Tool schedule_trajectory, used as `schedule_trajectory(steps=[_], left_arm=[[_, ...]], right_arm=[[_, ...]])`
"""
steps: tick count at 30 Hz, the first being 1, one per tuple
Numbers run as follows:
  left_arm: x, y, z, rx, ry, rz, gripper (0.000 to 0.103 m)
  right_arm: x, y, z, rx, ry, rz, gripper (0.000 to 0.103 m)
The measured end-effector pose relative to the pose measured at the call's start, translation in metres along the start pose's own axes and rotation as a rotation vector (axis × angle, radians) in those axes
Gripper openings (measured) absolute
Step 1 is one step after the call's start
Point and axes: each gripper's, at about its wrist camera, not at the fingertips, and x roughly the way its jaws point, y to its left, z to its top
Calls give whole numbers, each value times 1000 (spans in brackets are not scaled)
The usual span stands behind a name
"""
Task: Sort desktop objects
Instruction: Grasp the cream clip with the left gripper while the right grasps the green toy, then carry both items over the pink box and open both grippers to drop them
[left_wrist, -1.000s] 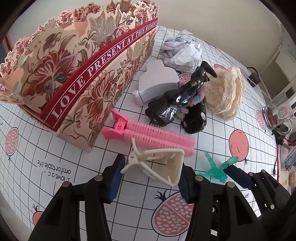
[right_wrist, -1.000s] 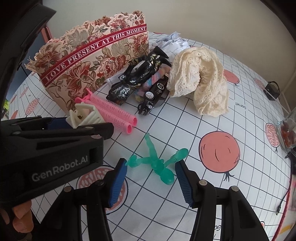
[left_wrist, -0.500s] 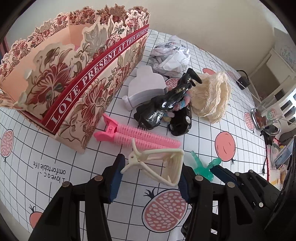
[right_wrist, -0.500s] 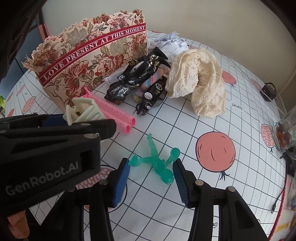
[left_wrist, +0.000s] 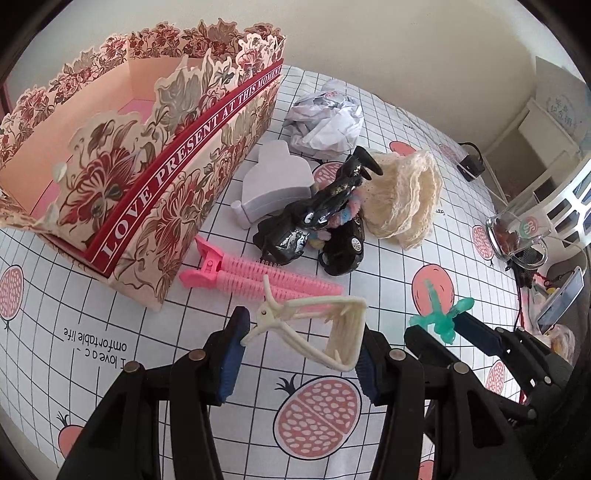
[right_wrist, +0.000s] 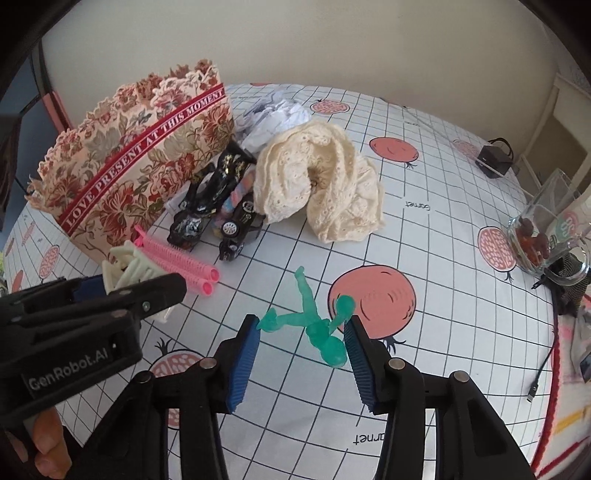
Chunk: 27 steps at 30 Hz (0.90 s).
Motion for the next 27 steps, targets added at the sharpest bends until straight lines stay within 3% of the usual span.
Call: schedule_trajectory(steps=[7,11,18,27], left_arm=[[-2,-15,13,8,-50,-38,54],[-28,-7,4,16,-72,-87,54],[-59,-17,18,41,-198,-68,54],[-106,-18,59,10,-322,-63,54]], right_arm=[[-25,-16,10,89,-70,5,51],[-35,-31,16,165,-105,-4,51],[-77,-39,34,213,-251,14,51],[-113,-48,83,345,-417,62,51]])
